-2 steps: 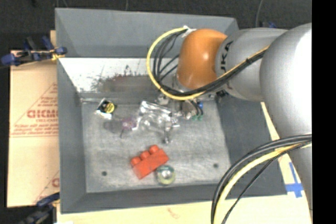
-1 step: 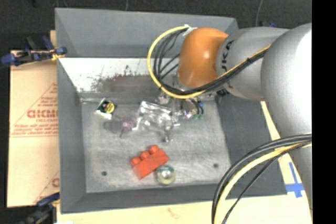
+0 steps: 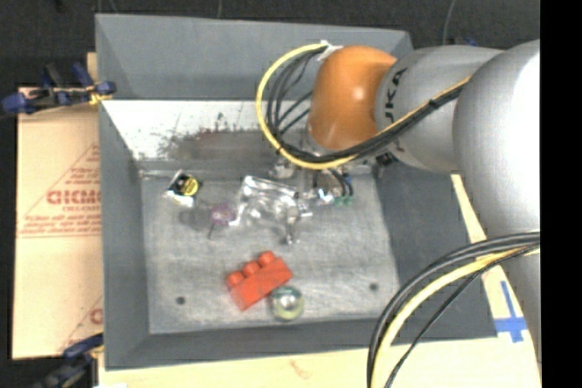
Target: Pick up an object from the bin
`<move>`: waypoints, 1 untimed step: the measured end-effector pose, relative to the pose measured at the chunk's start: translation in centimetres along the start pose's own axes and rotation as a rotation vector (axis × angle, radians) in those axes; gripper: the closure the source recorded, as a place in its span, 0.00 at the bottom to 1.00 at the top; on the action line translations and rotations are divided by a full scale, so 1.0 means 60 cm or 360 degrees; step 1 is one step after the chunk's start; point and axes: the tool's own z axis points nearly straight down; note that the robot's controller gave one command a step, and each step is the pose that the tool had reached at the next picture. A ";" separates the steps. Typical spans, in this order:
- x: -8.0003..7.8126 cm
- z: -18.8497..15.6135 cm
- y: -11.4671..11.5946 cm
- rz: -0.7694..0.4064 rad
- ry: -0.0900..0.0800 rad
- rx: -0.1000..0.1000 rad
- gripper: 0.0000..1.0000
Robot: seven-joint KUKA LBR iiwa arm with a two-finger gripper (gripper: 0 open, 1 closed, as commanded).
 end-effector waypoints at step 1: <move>-0.003 -0.002 -0.002 0.0004 -0.0005 0.0000 0.00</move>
Offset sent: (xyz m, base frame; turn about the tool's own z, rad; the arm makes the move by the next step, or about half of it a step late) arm 0.0000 0.0000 0.0000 0.0000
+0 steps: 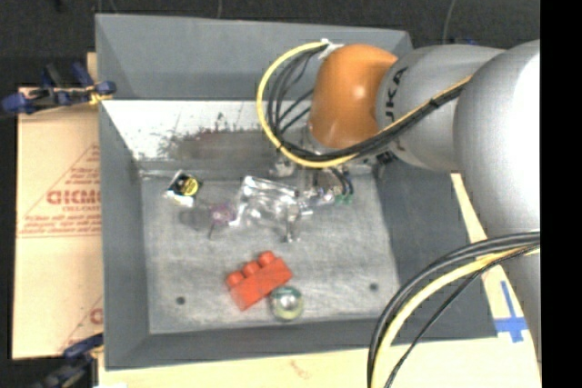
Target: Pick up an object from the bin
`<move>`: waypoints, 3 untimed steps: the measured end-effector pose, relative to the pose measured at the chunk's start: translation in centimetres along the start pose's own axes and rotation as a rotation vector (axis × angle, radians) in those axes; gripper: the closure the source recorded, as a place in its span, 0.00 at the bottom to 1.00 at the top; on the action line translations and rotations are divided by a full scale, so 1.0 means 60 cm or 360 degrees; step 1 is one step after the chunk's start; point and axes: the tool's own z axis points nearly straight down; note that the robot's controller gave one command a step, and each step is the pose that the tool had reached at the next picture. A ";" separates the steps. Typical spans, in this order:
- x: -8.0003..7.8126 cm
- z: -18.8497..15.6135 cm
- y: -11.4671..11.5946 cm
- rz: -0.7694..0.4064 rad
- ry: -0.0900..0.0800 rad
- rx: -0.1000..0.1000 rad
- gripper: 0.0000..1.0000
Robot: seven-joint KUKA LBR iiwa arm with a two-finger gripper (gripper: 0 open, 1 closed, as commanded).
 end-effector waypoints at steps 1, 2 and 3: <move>-0.003 -0.002 -0.002 0.0003 -0.0001 0.0000 0.00; -0.004 -0.004 -0.002 0.0004 -0.0006 0.0000 1.00; -0.006 -0.023 -0.004 0.0006 0.0005 0.0000 1.00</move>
Offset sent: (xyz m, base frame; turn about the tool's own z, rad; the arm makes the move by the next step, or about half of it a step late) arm 0.0000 0.0000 0.0000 0.0000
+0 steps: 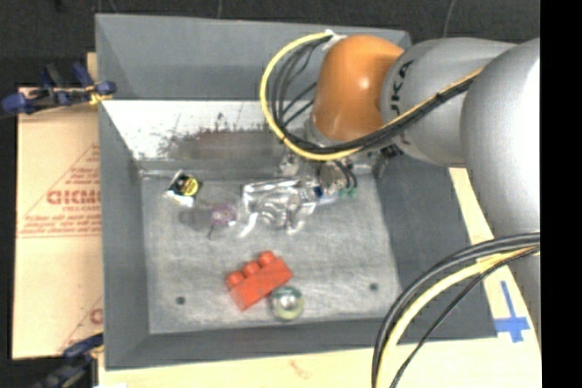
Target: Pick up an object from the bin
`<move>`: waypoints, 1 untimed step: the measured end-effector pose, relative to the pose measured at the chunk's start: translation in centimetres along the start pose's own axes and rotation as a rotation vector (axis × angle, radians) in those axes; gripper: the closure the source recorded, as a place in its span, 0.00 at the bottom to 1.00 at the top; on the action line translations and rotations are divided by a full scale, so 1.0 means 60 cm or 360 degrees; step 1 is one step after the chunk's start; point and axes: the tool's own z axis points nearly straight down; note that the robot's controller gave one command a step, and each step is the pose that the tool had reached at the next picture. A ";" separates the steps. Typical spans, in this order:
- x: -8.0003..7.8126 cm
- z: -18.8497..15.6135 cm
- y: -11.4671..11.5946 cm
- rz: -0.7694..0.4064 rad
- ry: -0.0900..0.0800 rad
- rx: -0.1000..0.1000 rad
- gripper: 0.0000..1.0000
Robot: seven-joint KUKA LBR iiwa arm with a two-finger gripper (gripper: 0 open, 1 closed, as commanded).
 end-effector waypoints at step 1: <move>-0.004 -0.134 -0.004 0.0006 -0.0001 0.0003 1.00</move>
Offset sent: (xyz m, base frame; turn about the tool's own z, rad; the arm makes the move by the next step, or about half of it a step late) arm -0.0001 -0.0001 0.0758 0.0000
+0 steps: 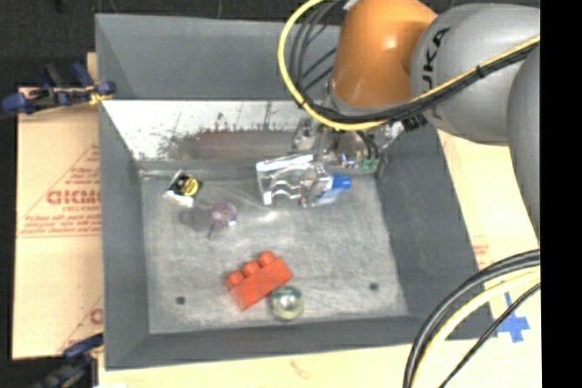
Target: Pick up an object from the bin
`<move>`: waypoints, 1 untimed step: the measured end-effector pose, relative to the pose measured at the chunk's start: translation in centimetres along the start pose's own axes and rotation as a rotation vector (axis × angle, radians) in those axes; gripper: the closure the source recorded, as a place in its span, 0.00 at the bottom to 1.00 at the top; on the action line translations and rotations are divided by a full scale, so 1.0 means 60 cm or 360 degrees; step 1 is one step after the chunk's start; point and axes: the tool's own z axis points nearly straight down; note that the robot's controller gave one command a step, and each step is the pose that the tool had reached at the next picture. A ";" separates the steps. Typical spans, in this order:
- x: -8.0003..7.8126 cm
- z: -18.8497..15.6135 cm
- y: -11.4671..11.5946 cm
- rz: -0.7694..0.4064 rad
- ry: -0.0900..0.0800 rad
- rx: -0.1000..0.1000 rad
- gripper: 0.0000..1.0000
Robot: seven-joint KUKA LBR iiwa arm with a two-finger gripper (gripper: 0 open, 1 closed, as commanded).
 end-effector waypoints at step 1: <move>-0.001 -0.013 -0.003 0.0005 0.0009 -0.0001 1.00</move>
Offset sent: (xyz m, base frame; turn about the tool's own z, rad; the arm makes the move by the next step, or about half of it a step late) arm 0.0000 0.0002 0.0081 0.0000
